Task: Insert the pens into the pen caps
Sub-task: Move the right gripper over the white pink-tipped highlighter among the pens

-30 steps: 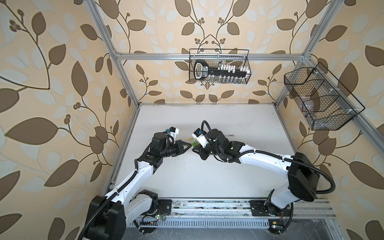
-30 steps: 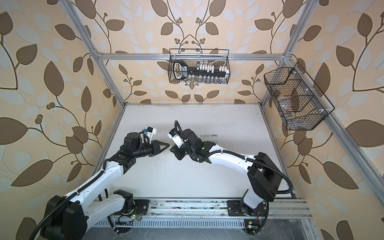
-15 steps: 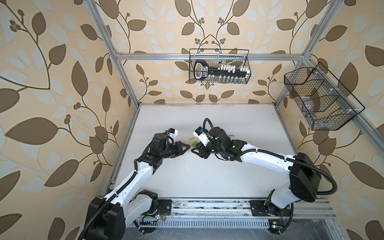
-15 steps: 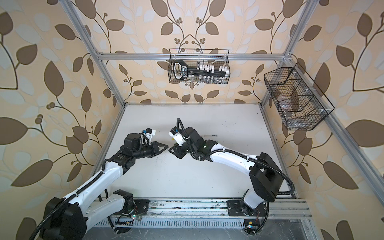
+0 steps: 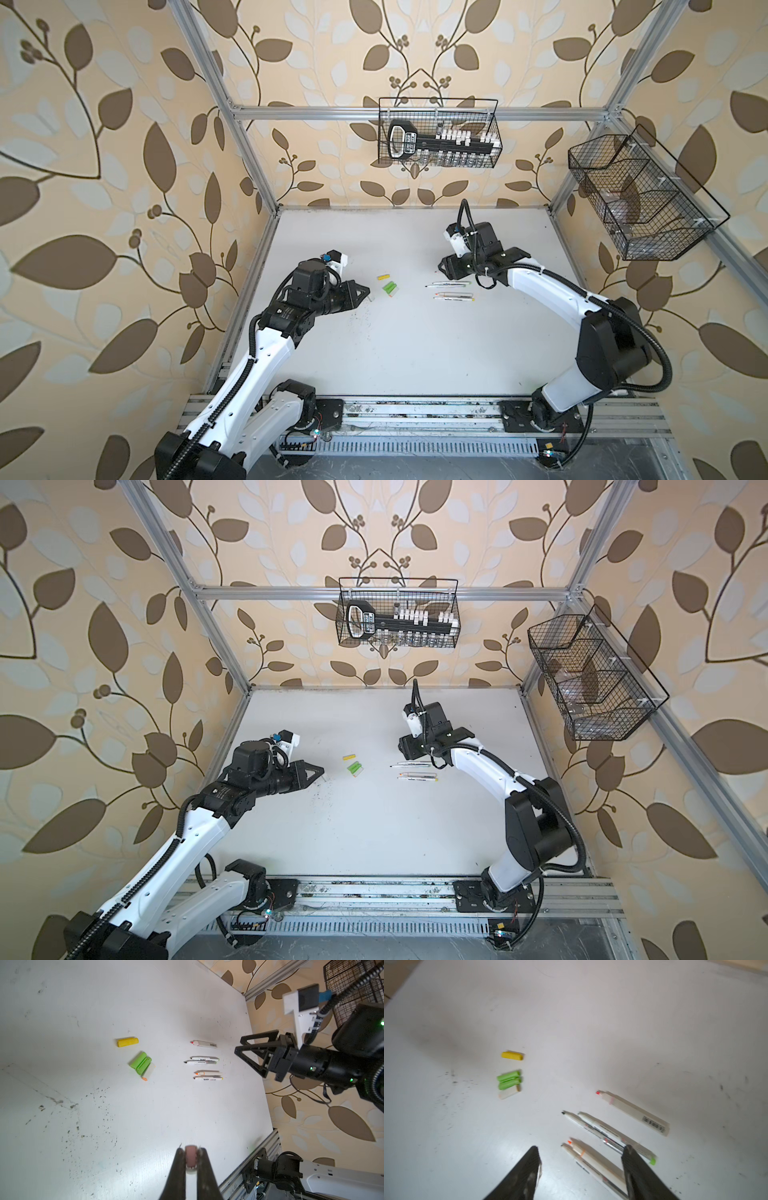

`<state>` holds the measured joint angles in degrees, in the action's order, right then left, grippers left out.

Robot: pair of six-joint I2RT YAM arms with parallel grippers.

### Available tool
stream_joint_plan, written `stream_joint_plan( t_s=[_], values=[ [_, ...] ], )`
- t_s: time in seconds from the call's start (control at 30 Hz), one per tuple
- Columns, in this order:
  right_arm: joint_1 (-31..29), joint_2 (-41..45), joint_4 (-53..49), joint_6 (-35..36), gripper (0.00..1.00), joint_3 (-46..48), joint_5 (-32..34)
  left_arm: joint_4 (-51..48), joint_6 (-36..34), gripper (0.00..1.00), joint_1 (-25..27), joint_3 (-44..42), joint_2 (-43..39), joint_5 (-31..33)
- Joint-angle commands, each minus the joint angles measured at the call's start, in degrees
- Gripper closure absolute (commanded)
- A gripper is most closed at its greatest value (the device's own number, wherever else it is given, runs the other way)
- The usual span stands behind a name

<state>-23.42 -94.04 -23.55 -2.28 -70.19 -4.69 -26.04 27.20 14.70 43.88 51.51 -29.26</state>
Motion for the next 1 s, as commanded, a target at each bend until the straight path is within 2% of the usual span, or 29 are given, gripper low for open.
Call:
stream_joint_plan(
  t_s=[0.0,0.17,0.4,0.6,0.97],
  values=[
    [1.58,-5.49,-7.41,5.73,0.34,-5.57,6.63,-7.94,-5.21,1.00,0.38,3.21,-0.94,-4.30],
    [2.55,-13.92,-11.87,13.98,0.29,-13.22,9.15,-11.12,-7.75,1.00,0.42,3.99,-2.31,-8.30],
    [3.69,-19.99,-16.42,27.93,0.27,-19.86,6.40,-9.21,-7.86,1.00,0.41,2.66,-4.80,-9.28],
    [5.36,-23.52,-22.45,35.77,0.29,-24.79,2.83,-9.38,-7.93,1.00,0.34,2.70,-4.40,-8.64],
    [6.73,-24.64,-24.57,46.60,0.32,-24.67,0.73,-9.63,-7.76,1.00,0.33,2.79,-4.30,-7.31]
  ],
)
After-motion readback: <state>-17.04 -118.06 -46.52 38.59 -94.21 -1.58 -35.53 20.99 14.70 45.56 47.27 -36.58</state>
